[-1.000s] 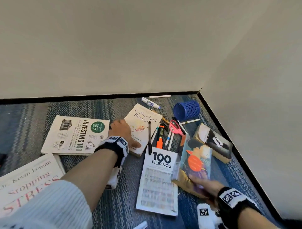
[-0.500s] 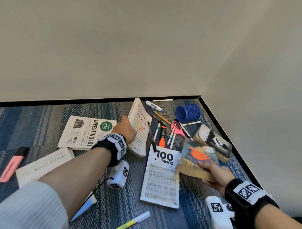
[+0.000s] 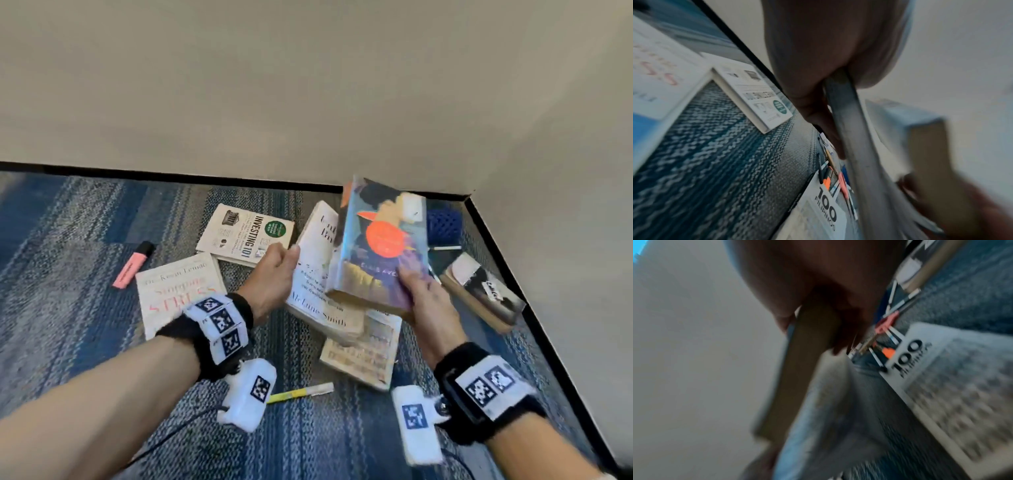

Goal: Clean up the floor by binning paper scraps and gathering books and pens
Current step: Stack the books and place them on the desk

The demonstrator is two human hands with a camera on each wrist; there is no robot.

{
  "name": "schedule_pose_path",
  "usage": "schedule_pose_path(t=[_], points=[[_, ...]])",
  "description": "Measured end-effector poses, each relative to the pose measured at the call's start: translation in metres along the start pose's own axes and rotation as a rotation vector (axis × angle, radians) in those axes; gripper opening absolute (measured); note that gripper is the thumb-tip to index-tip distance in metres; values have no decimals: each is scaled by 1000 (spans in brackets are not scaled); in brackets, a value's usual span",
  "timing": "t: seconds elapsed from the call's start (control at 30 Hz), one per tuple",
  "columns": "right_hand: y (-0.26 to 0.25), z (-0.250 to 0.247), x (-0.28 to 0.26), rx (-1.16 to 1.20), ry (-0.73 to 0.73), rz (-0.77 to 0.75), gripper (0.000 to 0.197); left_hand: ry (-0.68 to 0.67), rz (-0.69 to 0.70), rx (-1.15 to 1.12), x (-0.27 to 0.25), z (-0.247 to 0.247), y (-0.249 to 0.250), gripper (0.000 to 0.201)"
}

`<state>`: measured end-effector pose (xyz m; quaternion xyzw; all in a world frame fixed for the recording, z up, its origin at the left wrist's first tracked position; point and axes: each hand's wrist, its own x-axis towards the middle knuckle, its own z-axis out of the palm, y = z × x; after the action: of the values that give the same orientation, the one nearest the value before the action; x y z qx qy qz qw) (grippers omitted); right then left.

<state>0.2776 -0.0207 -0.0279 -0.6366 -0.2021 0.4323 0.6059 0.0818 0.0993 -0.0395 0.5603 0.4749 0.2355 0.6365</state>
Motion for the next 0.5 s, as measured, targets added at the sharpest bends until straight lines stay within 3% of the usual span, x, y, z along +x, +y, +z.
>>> schedule_pose_path(t=[0.1, 0.17, 0.23, 0.3, 0.33, 0.5], points=[[19, 22, 1, 132, -248, 300, 28, 75, 46, -68, -24, -6, -10, 45], [27, 36, 1, 145, -376, 355, 32, 98, 14, -90, -42, -7, -24, 53], [37, 40, 2, 109, -396, 304, 52, 70, -29, -199, -52, -7, -41, 63], [46, 40, 6, 46, -383, 255, 92, 19, -43, -297, -57, -13, -55, 62], [46, 44, 9, -6, -410, 232, 97, 0, -43, -321, -57, -18, -59, 62], [31, 62, 16, -274, -487, -121, 50, 2, 140, -301, -47, -22, -53, 83]])
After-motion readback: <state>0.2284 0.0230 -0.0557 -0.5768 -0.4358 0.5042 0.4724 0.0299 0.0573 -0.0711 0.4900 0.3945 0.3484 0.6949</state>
